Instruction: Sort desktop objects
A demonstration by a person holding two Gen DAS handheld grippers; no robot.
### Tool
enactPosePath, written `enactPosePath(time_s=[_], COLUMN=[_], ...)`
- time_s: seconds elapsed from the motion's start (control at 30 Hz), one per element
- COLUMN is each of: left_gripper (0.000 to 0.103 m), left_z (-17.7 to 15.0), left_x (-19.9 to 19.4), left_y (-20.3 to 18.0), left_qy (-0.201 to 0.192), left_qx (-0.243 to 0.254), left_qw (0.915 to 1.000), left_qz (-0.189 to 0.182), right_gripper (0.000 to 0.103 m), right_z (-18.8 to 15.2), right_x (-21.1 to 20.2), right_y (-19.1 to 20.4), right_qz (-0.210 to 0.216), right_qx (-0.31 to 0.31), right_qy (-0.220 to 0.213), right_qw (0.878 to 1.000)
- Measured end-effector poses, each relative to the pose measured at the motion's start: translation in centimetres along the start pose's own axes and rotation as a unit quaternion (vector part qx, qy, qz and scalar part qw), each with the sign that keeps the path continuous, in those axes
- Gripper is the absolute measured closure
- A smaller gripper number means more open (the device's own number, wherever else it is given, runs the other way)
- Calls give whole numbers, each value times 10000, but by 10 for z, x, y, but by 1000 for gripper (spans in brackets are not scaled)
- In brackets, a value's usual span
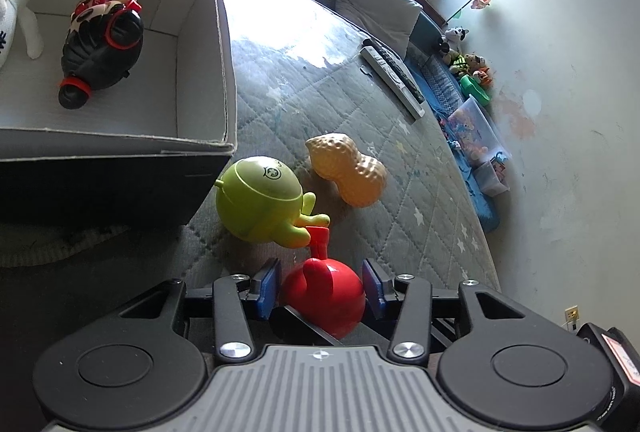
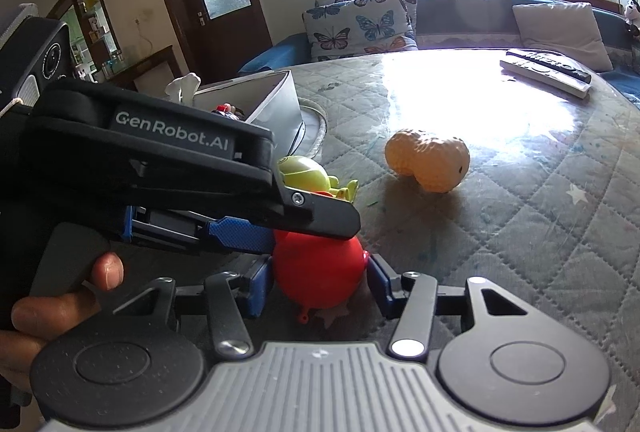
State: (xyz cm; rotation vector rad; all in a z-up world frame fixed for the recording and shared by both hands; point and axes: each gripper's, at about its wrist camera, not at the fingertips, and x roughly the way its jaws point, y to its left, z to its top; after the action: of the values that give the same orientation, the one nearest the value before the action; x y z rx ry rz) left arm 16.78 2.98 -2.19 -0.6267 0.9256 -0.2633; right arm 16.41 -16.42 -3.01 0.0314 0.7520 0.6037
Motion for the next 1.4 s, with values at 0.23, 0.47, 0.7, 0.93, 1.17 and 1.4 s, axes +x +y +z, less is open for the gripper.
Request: enactPosePath(time_s=[0.23,0.47,0.7,0.93,1.17,1.4], left_gripper=[55,55,55,56,56,57], left_z=[-9,-17,-19,-17,-15,-16], left_x=[-9,-19,-28,-30,-30,-35], left_y=[-8,-5,6,12,13,12], left_qy=[-24,-85,-97,-72,-44,-68], left_qx=[189,233,25,-143,-230,-255], left_qw=[9996,9992,9995,9996,9994,9993], left_qz=[197,327,285,239,248,257], right_gripper=[52,54,54,54,54,54], right_z=[-4,-7,-10,-10,-10,-10], right_x=[-7,-10,-10,-9,-8,-8], right_y=[7,16,25,29,29,27], right_qz=[83,208,285,321,329,343], right_qx=[-38,-149,-258,-287,-270,-213], right_qy=[10,51,92,107,105,92], right_qw=[10000,9997,9992,9990,9990,9991])
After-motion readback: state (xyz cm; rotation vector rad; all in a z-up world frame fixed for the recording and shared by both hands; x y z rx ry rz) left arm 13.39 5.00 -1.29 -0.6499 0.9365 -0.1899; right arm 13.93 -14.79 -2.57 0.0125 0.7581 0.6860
